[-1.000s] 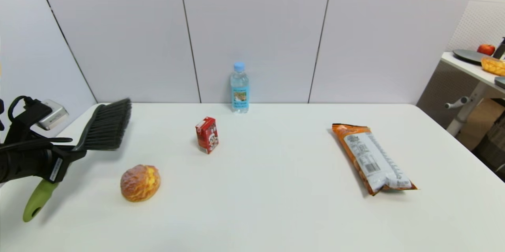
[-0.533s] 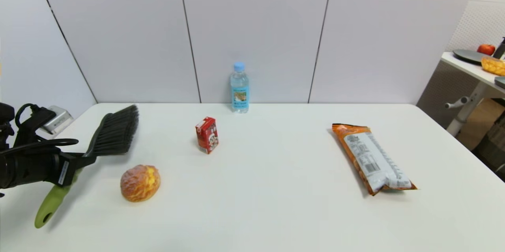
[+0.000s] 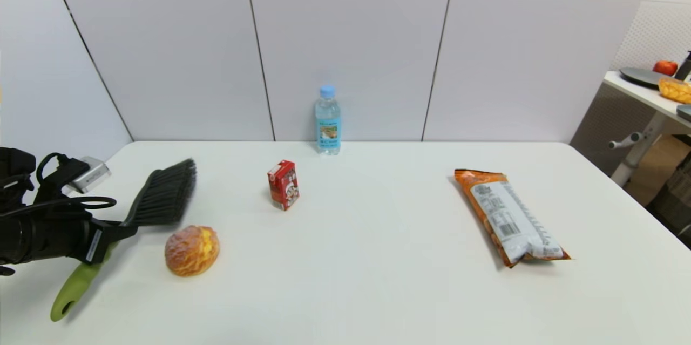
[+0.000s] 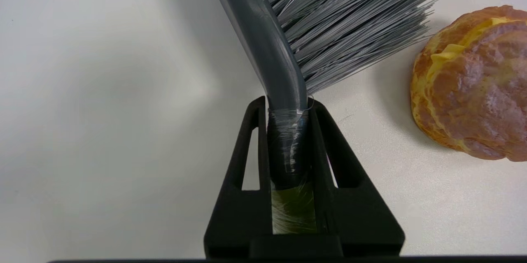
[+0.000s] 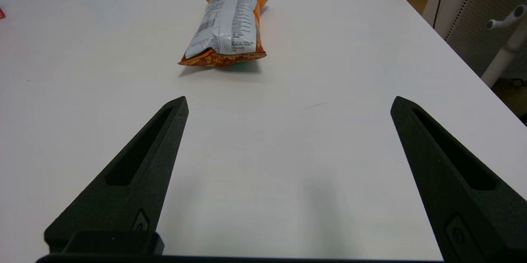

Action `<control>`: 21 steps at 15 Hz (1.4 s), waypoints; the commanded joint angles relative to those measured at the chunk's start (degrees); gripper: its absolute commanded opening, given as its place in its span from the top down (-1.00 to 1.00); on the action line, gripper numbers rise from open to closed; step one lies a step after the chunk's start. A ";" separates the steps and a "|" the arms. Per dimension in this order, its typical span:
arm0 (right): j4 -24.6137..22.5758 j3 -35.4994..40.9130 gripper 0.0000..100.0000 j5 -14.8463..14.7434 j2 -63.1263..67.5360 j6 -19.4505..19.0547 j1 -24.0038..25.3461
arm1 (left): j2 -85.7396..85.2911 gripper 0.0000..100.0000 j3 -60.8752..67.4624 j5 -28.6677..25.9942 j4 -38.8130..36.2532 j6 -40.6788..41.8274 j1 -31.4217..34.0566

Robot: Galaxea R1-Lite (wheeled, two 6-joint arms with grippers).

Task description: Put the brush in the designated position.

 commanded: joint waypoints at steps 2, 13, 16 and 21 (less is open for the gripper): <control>-0.01 0.09 -1.00 -0.02 0.05 -0.02 -0.03 | 2.03 1.00 0.27 -0.21 -0.52 0.44 -0.04; -0.01 0.09 -1.00 -0.02 0.05 -0.02 -0.03 | 2.90 -1.00 1.06 -0.30 -3.42 0.44 -0.30; -0.01 0.09 -1.00 -0.02 0.05 -0.02 0.06 | 2.47 -1.00 0.62 -0.21 -3.42 0.44 -0.83; -0.01 0.09 -1.00 -0.02 0.05 -0.02 0.06 | -12.12 -1.00 -19.85 5.59 11.25 0.18 -5.05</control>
